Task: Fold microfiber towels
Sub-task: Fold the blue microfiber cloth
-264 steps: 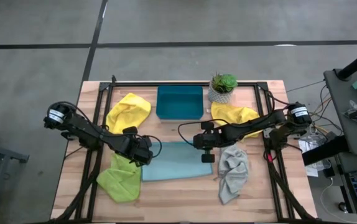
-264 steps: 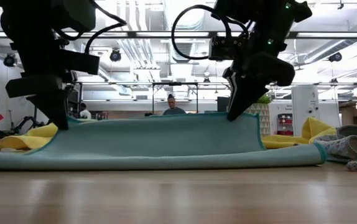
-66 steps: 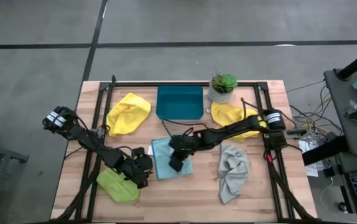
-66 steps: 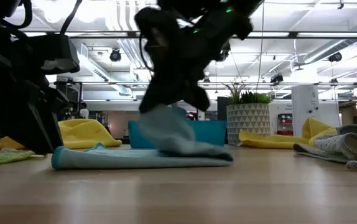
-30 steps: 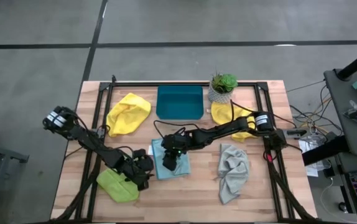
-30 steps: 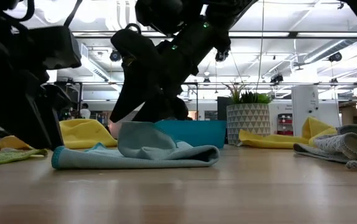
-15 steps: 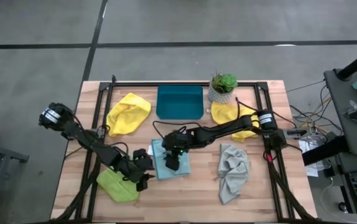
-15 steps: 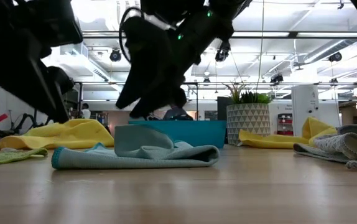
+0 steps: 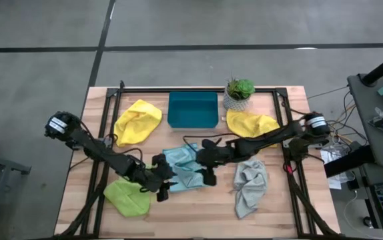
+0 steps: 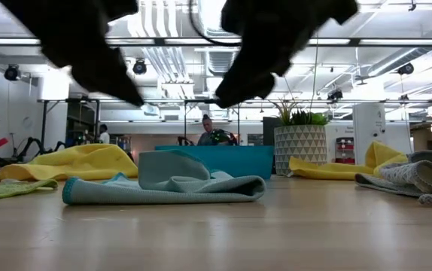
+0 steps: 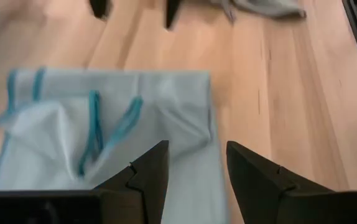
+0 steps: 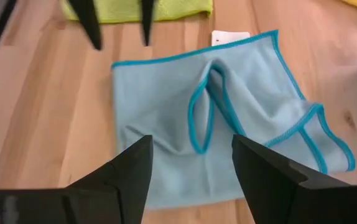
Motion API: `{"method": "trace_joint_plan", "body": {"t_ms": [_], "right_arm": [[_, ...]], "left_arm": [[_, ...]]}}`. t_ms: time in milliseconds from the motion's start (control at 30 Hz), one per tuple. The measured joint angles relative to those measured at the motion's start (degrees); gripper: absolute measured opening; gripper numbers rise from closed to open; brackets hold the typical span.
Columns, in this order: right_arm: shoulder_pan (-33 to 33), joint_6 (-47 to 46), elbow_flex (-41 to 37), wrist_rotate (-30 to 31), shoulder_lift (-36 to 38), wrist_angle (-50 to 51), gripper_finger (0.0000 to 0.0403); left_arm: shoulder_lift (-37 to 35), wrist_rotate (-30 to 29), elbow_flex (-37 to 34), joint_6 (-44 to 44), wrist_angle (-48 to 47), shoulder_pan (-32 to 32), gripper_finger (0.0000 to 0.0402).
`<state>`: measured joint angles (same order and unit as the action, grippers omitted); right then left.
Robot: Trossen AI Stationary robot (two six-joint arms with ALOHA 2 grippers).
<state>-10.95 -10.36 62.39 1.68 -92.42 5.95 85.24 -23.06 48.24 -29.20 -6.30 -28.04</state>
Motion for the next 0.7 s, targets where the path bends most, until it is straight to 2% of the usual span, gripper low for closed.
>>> {"method": "trace_joint_plan", "body": {"t_ms": [200, 367, 500, 700], "right_arm": [[-0.43, 1.30, -11.63, -0.01, 7.29, -13.57, 0.0210], [-0.43, 1.89, -18.17, -0.01, 10.64, -21.63, 0.0210], [-0.43, 2.24, -20.67, -0.03, 11.59, -22.95, 0.0210], [-0.43, 2.68, -22.27, -0.03, 11.54, -23.47, 0.0210]], "left_arm": [[3.59, 0.76, 4.44, 6.05, -0.08, 4.92, 0.0145], [8.20, 5.06, 7.66, 7.59, -0.14, 9.38, 0.0145], [12.74, 8.89, 9.24, 7.55, -0.46, 11.85, 0.0145], [18.00, 10.74, 11.75, 7.48, 0.09, 12.34, 0.0144]]}}
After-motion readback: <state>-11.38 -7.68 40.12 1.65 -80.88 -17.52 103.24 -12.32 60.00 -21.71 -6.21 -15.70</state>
